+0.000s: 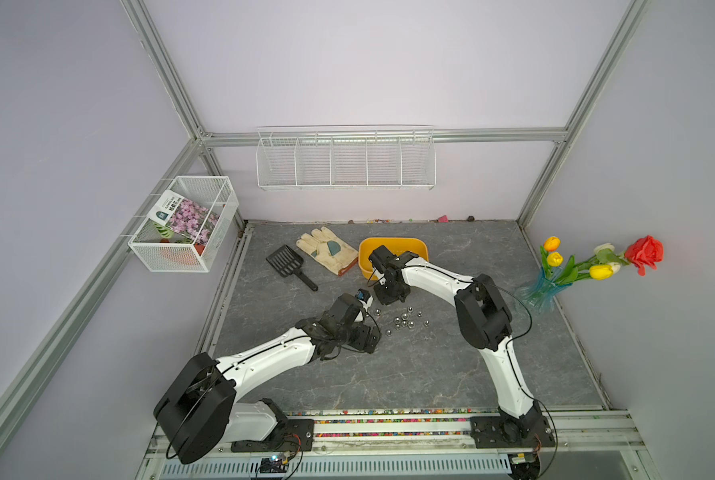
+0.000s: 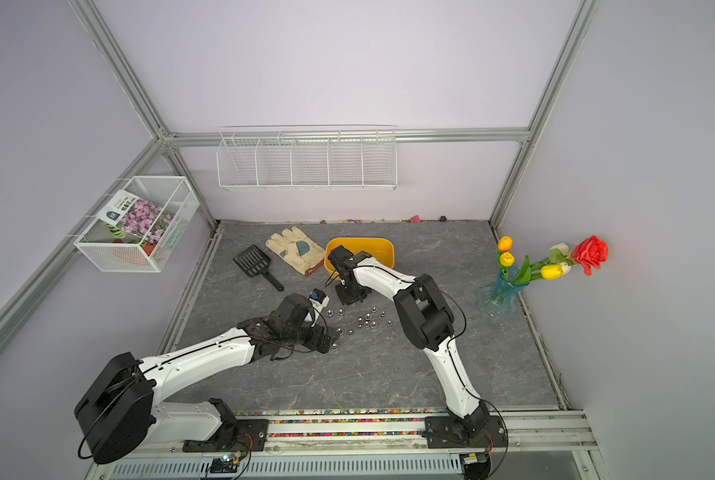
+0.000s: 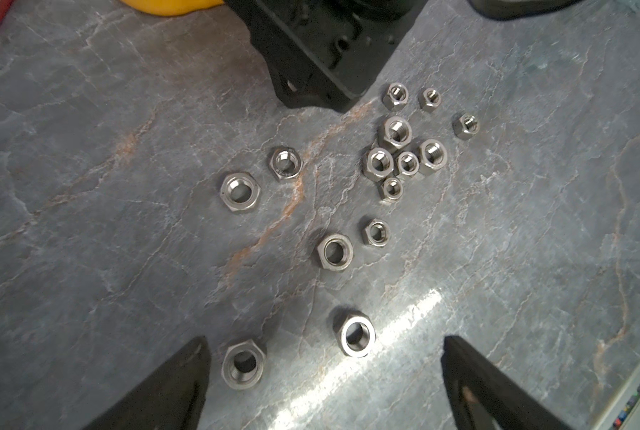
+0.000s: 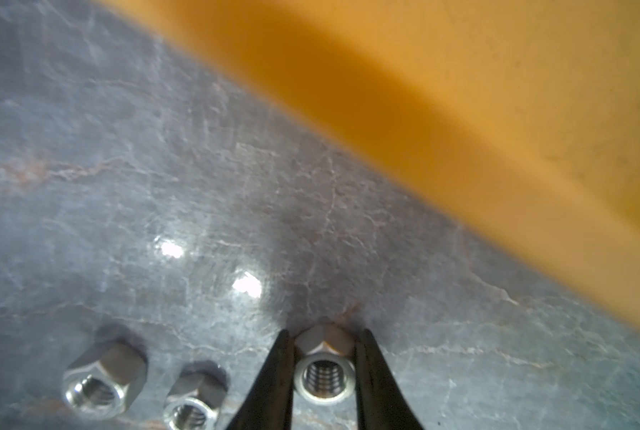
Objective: Put the nuts on the desktop into the storage box
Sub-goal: Pick up the nut from the center of the board, then place the nut in the storage box.
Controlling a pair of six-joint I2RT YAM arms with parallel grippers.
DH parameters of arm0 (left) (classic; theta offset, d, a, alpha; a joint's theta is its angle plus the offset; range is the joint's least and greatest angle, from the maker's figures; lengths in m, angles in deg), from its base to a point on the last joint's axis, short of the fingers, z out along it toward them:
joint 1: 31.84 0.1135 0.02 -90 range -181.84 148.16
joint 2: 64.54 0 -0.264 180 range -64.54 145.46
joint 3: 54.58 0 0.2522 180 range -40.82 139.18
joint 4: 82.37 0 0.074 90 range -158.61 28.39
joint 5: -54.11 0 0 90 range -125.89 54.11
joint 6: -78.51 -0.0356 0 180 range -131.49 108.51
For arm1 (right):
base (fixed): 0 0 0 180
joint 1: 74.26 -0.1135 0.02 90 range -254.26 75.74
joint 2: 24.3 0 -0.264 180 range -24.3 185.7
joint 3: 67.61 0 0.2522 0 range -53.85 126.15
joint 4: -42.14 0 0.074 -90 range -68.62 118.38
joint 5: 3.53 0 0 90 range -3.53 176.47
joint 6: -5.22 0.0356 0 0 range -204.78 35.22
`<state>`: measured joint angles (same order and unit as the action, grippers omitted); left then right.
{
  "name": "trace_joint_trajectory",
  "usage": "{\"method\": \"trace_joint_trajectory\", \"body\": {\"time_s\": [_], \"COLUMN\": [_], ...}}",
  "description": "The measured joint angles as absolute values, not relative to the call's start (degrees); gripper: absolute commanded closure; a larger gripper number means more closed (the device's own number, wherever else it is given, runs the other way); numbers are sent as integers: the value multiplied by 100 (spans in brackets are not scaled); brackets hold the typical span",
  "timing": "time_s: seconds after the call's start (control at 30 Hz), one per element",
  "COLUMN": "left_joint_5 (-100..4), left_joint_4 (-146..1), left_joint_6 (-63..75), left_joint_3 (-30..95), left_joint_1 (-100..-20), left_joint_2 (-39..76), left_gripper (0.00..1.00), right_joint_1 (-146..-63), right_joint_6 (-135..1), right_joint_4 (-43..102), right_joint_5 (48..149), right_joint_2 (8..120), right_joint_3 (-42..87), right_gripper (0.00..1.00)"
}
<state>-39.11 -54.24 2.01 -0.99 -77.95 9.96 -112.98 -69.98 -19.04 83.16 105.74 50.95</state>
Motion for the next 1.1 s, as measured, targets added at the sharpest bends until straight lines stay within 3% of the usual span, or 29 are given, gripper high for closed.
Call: {"method": "trace_joint_trajectory", "body": {"time_s": [0.53,0.83,1.1], "left_joint_5": [-3732,-3553,-3422], "left_joint_4": [-6514,-7297,-7979], "left_joint_6": [-197,-545,-870], "left_joint_3": [-542,-269,186], "left_joint_1": [-7799,-7799,-7799], "left_joint_2": [305,1240,2001], "left_gripper": [1,1,1], "right_joint_1": [-11134,-10503,-10114], "right_joint_6": [-6987,-7035,-7094], "right_joint_4": [-2402,-2695,-2763], "right_joint_5": [7916,7876,7911], "right_joint_2": [10019,10777,11610], "right_joint_3": [6369,8036,8231], "right_gripper": [89,90,90]}}
